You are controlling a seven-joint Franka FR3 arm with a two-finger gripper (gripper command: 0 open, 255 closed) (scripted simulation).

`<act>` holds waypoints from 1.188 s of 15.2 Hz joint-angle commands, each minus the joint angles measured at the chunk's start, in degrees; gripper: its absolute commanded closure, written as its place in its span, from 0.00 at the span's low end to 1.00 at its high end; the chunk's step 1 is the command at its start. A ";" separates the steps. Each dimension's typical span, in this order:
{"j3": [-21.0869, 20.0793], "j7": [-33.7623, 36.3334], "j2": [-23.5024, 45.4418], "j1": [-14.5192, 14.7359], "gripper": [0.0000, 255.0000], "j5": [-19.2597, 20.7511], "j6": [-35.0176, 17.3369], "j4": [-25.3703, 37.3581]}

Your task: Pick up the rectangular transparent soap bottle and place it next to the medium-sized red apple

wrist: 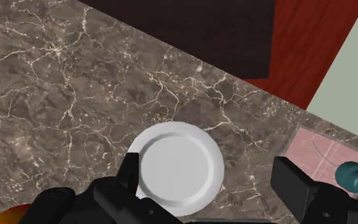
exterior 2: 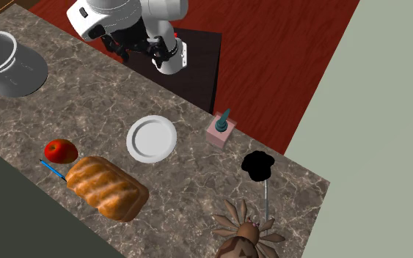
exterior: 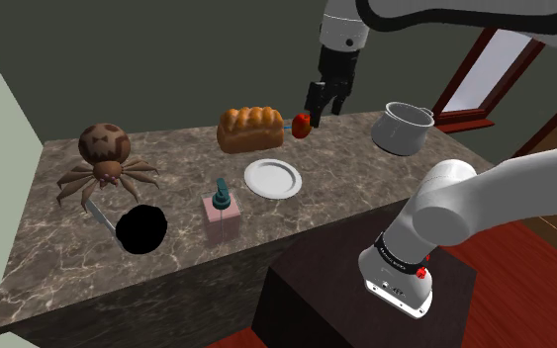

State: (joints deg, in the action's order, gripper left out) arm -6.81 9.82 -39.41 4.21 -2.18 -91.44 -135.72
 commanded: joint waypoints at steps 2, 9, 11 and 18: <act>-2.88 3.40 4.07 0.99 0.00 -2.21 -3.59 0.56; -9.48 11.10 13.84 3.05 0.00 -5.79 -11.24 3.11; -11.32 13.33 17.10 3.50 0.00 -6.28 -13.33 4.46; -17.19 21.67 29.93 4.96 0.00 -5.48 -19.81 11.30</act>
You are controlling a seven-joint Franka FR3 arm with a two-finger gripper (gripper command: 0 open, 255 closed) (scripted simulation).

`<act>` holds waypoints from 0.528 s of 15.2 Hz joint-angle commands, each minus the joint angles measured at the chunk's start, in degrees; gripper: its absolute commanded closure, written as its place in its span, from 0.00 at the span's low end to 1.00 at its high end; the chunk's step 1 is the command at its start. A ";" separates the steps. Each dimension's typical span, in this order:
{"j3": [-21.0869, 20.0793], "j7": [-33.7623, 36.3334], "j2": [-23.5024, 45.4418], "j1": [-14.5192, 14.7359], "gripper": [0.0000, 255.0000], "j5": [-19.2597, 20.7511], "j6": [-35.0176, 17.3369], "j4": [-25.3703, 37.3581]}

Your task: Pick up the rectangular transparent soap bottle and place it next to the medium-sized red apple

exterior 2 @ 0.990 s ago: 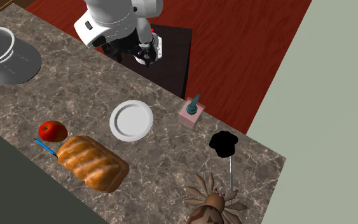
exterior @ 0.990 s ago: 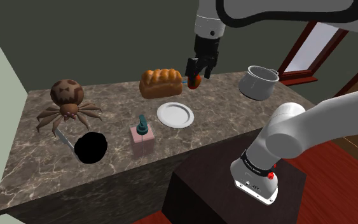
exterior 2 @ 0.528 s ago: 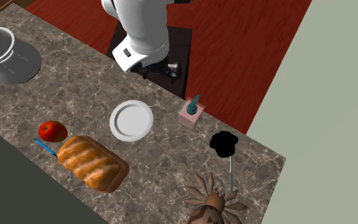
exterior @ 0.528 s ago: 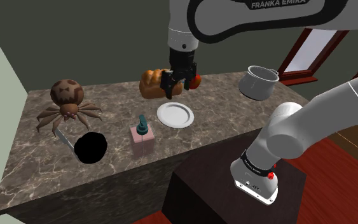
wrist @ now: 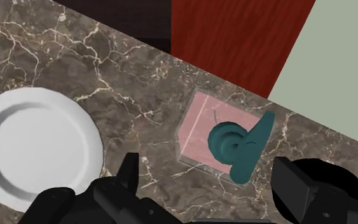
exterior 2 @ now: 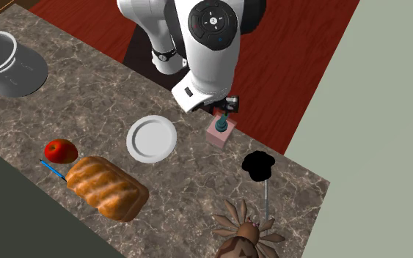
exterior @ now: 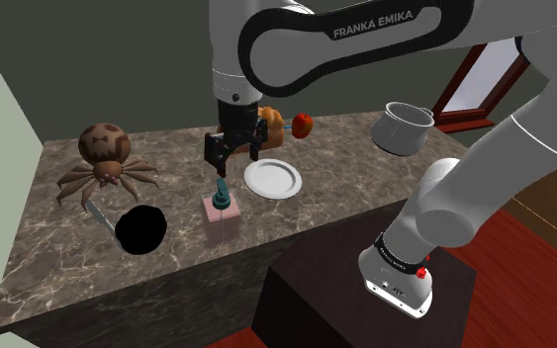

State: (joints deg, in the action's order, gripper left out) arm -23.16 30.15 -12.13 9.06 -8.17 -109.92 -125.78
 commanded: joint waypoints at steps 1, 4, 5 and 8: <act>-1.58 2.61 4.65 0.35 0.00 0.98 -2.11 2.60; -2.44 4.30 7.44 0.81 0.00 1.74 -3.79 3.69; -2.50 4.36 7.65 0.84 0.00 1.79 -4.56 3.12; -2.69 4.54 8.39 0.95 0.00 1.98 -6.90 1.47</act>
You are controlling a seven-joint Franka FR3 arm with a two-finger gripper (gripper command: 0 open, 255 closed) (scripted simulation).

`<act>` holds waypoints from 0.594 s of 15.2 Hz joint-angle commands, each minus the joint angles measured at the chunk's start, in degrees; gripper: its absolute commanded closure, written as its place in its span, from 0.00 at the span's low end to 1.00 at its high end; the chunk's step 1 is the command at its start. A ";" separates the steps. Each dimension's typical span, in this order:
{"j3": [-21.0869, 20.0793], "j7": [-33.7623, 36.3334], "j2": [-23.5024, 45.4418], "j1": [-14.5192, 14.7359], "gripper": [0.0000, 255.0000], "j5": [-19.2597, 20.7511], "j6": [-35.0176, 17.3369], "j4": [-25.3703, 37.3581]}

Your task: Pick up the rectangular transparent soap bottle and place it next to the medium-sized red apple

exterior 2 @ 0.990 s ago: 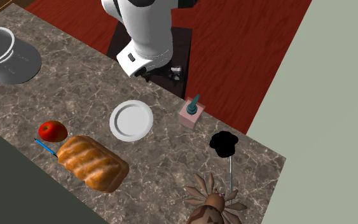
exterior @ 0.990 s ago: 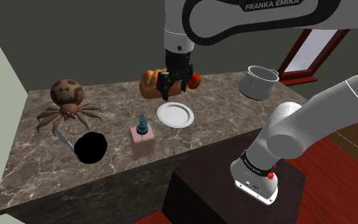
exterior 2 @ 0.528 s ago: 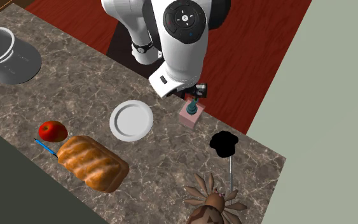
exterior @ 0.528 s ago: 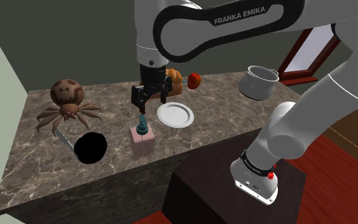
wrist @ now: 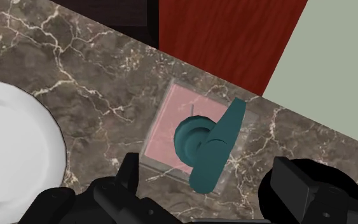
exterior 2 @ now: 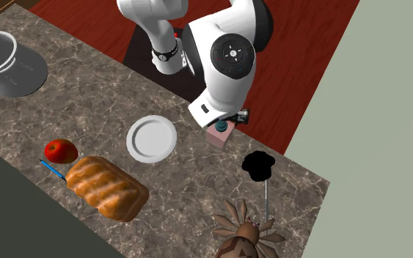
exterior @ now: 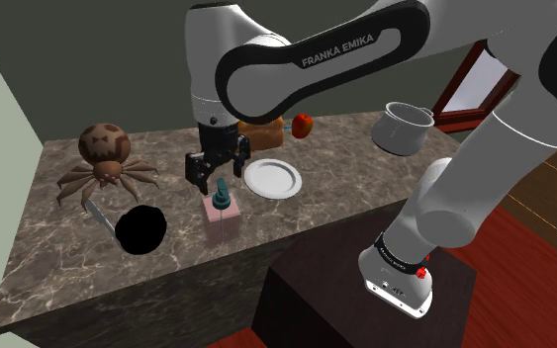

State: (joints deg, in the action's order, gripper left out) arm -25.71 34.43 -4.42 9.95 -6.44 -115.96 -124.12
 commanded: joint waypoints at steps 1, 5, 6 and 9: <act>-0.20 0.33 0.95 0.09 0.00 0.32 -1.63 -0.71; -0.29 0.46 1.40 0.15 0.00 0.46 -2.86 -1.52; -0.29 0.46 1.40 0.15 0.00 0.46 -2.86 -1.52; -0.29 0.46 1.40 0.15 0.00 0.46 -2.86 -1.52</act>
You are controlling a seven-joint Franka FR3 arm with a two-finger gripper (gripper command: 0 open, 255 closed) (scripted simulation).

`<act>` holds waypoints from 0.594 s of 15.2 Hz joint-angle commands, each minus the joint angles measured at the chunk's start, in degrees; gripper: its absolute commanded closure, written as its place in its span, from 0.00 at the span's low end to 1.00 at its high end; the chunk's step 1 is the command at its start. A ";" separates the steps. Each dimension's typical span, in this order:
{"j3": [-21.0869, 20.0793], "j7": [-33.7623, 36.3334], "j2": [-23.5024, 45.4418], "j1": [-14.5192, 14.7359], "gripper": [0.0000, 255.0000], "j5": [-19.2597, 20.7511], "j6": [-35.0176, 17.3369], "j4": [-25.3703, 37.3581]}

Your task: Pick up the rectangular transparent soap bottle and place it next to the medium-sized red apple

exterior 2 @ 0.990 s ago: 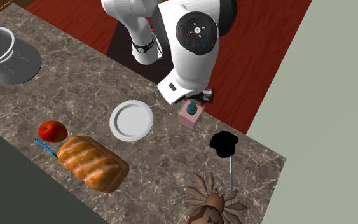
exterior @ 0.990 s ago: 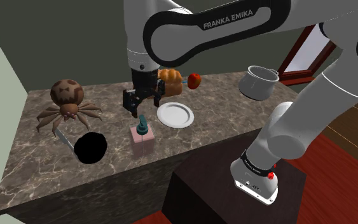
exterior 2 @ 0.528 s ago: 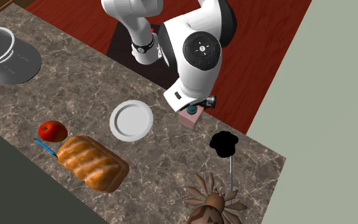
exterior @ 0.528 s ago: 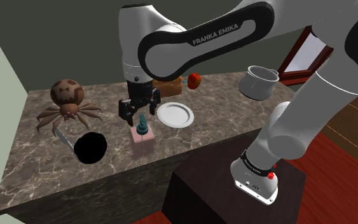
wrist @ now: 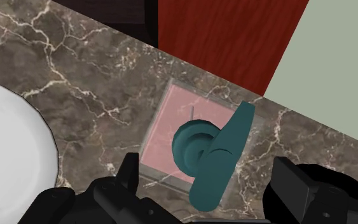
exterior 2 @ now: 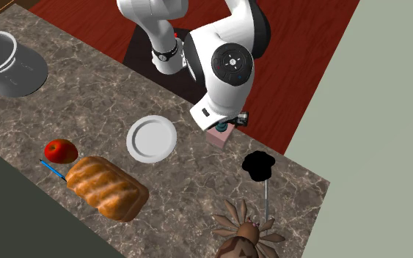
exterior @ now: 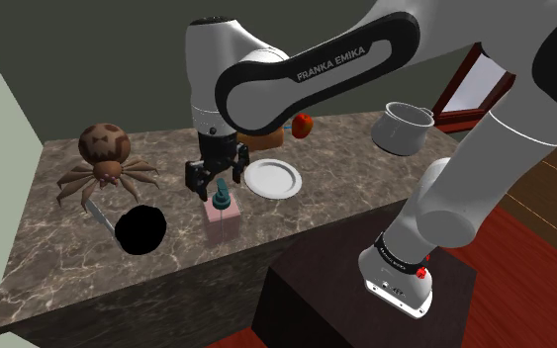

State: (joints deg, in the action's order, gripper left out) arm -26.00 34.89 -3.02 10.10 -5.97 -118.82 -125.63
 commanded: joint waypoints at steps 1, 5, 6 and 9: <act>0.00 0.00 0.00 0.00 0.00 0.00 0.00 0.00; 0.00 0.00 0.00 0.00 1.00 0.00 0.00 0.00; 0.00 0.00 0.00 0.00 1.00 0.00 0.00 0.00; 0.00 0.00 0.01 0.00 1.00 0.00 0.00 0.01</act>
State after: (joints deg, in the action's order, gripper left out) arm -26.00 34.89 -3.02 10.10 -5.97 -118.82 -125.61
